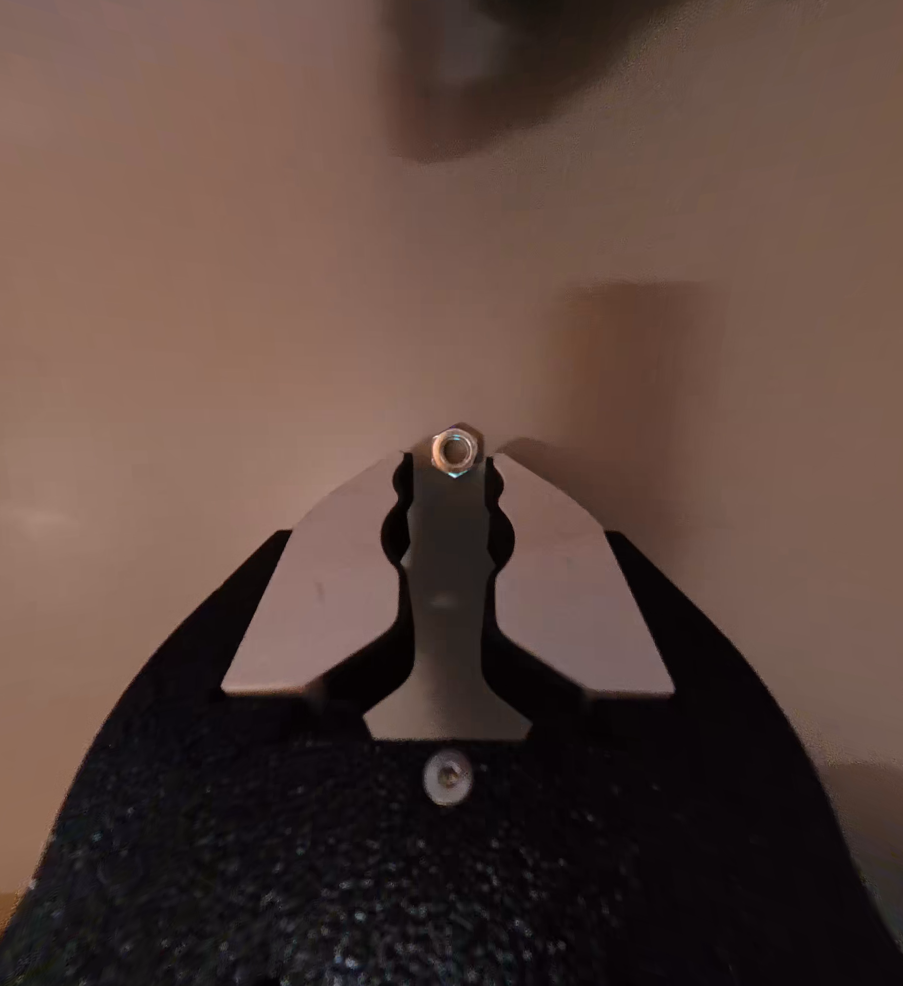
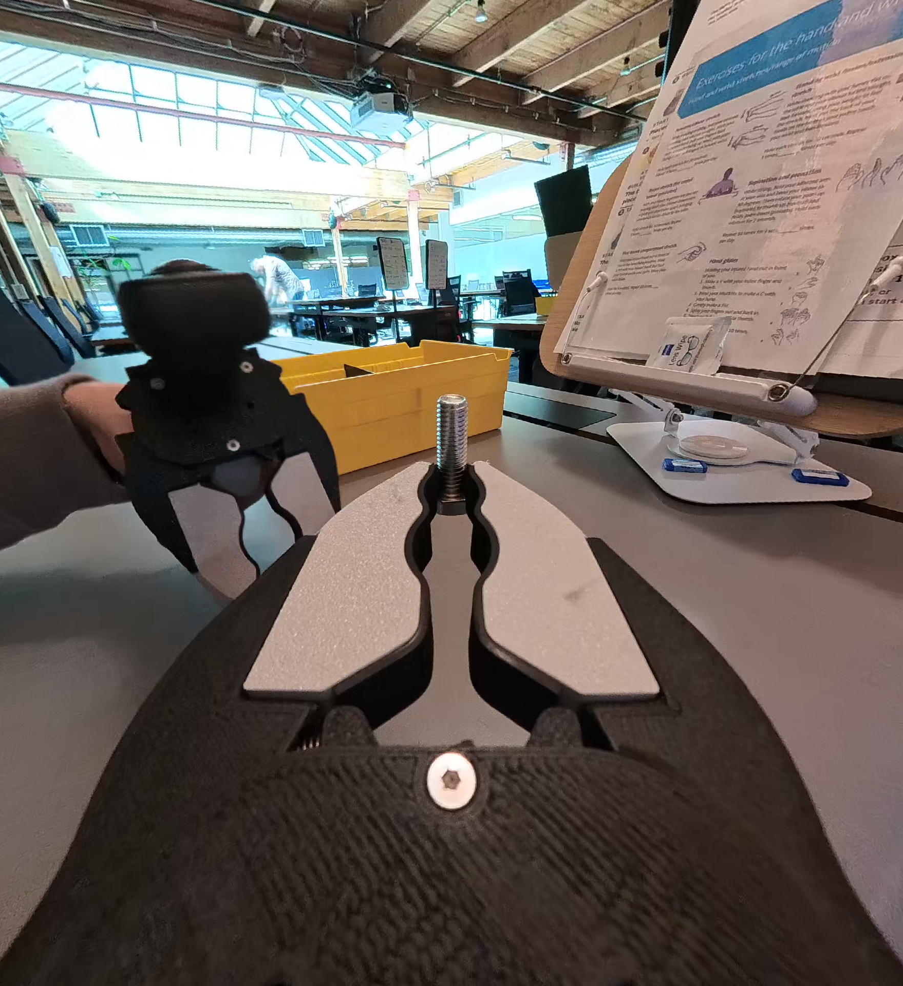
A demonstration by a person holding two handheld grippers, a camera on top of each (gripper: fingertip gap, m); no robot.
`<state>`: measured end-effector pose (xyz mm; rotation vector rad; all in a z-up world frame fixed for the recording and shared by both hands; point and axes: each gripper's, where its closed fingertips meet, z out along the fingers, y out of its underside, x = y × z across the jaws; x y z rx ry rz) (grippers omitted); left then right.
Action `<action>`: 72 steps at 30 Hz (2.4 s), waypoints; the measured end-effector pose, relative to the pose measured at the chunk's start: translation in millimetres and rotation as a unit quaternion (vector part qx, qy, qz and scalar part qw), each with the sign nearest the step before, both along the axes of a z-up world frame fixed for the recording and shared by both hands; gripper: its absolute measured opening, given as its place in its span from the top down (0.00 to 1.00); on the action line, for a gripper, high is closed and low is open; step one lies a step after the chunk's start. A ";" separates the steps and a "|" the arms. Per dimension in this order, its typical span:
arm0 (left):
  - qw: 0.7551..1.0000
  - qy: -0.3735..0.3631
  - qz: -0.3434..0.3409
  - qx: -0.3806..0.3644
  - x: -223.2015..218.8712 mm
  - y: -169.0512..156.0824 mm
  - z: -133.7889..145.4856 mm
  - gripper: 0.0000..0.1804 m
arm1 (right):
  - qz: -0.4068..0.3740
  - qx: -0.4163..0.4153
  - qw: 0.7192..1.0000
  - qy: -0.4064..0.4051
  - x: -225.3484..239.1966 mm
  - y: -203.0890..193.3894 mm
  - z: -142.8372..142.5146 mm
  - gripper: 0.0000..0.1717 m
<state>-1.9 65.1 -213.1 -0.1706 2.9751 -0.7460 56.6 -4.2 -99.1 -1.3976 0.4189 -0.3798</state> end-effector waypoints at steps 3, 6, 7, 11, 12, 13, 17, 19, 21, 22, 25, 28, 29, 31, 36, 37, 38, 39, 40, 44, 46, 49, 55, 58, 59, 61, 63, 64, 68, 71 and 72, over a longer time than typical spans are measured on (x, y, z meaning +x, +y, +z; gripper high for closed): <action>0.996 -0.015 0.011 -0.088 -1.6 0.0 2.3 0.85 | 0.001 -0.001 1.000 0.000 0.2 0.4 -0.2 0.95; 0.989 -0.036 0.012 -0.146 -1.3 -2.4 2.2 0.84 | 0.009 -0.011 1.000 -0.003 -1.7 3.8 -1.7 0.95; 0.987 -0.036 0.012 -0.157 -2.1 -3.3 1.1 0.84 | 0.012 -0.015 1.000 -0.005 -2.8 5.2 -2.3 0.95; 0.989 -0.018 0.014 -0.146 -2.7 -5.7 -6.9 0.85 | 0.015 -0.021 1.000 -0.008 -4.1 7.0 -3.1 0.95; 0.989 -0.015 0.017 -0.145 -2.1 -6.6 -7.2 0.87 | 0.015 -0.021 1.000 -0.008 -3.9 6.8 -3.1 0.95; 0.989 -0.008 0.026 -0.145 -0.5 -6.9 -7.6 0.91 | 0.015 -0.020 1.000 -0.008 -3.9 6.8 -2.9 0.95; 0.989 -0.014 0.034 -0.145 3.5 -6.8 -6.6 0.91 | 0.016 -0.017 1.000 -0.010 -4.4 6.7 -2.3 0.95; 0.987 -0.024 0.031 -0.158 5.4 -9.8 6.4 0.91 | 0.019 -0.014 1.000 -0.013 -5.2 7.3 -1.3 0.95; 0.983 -0.044 0.030 -0.176 10.9 -16.2 37.8 0.91 | 0.027 -0.008 1.000 -0.011 -6.9 9.8 -0.1 0.95; 0.981 -0.055 0.030 -0.181 14.9 -19.5 56.5 0.91 | 0.028 -0.010 0.999 -0.011 -7.2 11.8 -0.1 0.95; 0.979 -0.087 0.019 -0.185 26.6 -30.5 108.5 0.91 | 0.026 -0.021 0.999 -0.013 -6.6 19.0 -1.4 0.95; 0.976 -0.098 0.006 -0.194 36.2 -44.5 141.3 0.91 | 0.031 -0.024 0.999 -0.019 -9.7 23.6 -1.3 0.95; 0.976 -0.096 0.002 -0.193 39.8 -47.9 145.7 0.91 | 0.028 -0.036 0.999 -0.027 -10.2 23.4 -3.1 0.95; 0.978 -0.089 -0.005 -0.188 46.3 -52.5 148.1 0.91 | 0.016 -0.060 0.997 -0.043 -9.7 20.8 -7.0 0.95; 0.981 -0.084 -0.041 -0.170 47.2 -60.1 141.3 0.91 | -0.013 -0.069 0.997 -0.043 -0.9 10.2 -7.1 0.95; 0.981 -0.089 -0.041 -0.167 49.3 -61.4 141.5 0.91 | -0.014 -0.072 0.996 -0.046 -0.7 10.2 -6.4 0.95; 0.981 -0.091 -0.041 -0.166 50.7 -62.2 142.2 0.91 | -0.017 -0.080 0.995 -0.051 -0.4 10.4 -6.2 0.95; 0.981 -0.091 -0.043 -0.168 50.5 -63.2 143.2 0.91 | -0.020 -0.090 0.994 -0.057 -0.3 11.5 -6.3 0.95; 0.980 -0.088 -0.046 -0.171 49.6 -63.7 143.7 0.91 | -0.020 -0.099 0.993 -0.063 -0.7 13.1 -6.6 0.95; 0.983 -0.074 -0.047 -0.162 47.5 -60.7 137.1 0.91 | -0.004 -0.092 0.994 -0.059 -6.9 22.1 -4.6 0.95; 0.985 -0.069 -0.052 -0.153 45.2 -58.2 134.2 0.91 | 0.002 -0.086 0.995 -0.050 -7.9 24.6 -5.0 0.95; 0.984 -0.065 -0.055 -0.154 44.2 -56.7 133.2 0.91 | 0.010 -0.070 0.997 -0.042 -8.7 25.1 -3.5 0.95; 0.982 -0.050 -0.067 -0.167 40.9 -57.9 132.5 0.91 | 0.025 -0.056 0.997 -0.036 -10.6 24.4 -3.2 0.95; 0.983 -0.045 -0.068 -0.163 40.0 -55.7 130.3 0.91 | 0.027 -0.065 0.997 -0.037 -11.3 26.2 -5.7 0.95; 0.983 -0.044 -0.068 -0.163 39.6 -55.2 130.2 0.91 | 0.029 -0.066 0.997 -0.038 -11.8 26.6 -5.8 0.95; 0.983 -0.048 -0.070 -0.161 39.2 -55.1 130.0 0.91 | 0.029 -0.066 0.997 -0.038 -12.1 26.8 -5.9 0.95; 0.984 -0.051 -0.069 -0.158 39.0 -55.8 129.4 0.90 | 0.027 -0.067 0.997 -0.037 -11.4 26.4 -6.3 0.95; 0.984 -0.051 -0.069 -0.158 39.0 -56.4 129.2 0.89 | 0.027 -0.068 0.997 -0.037 -11.1 26.1 -6.7 0.95; 0.983 -0.051 -0.068 -0.160 39.4 -58.6 129.0 0.89 | 0.024 -0.070 0.997 -0.037 -10.5 25.9 -7.3 0.95; 0.984 -0.056 -0.066 -0.158 40.3 -58.9 128.7 0.89 | 0.021 -0.073 0.996 -0.038 -9.8 25.7 -7.8 0.95; 0.983 -0.058 -0.066 -0.159 40.2 -59.3 129.2 0.89 | 0.021 -0.072 0.997 -0.037 -9.6 25.5 -7.5 0.95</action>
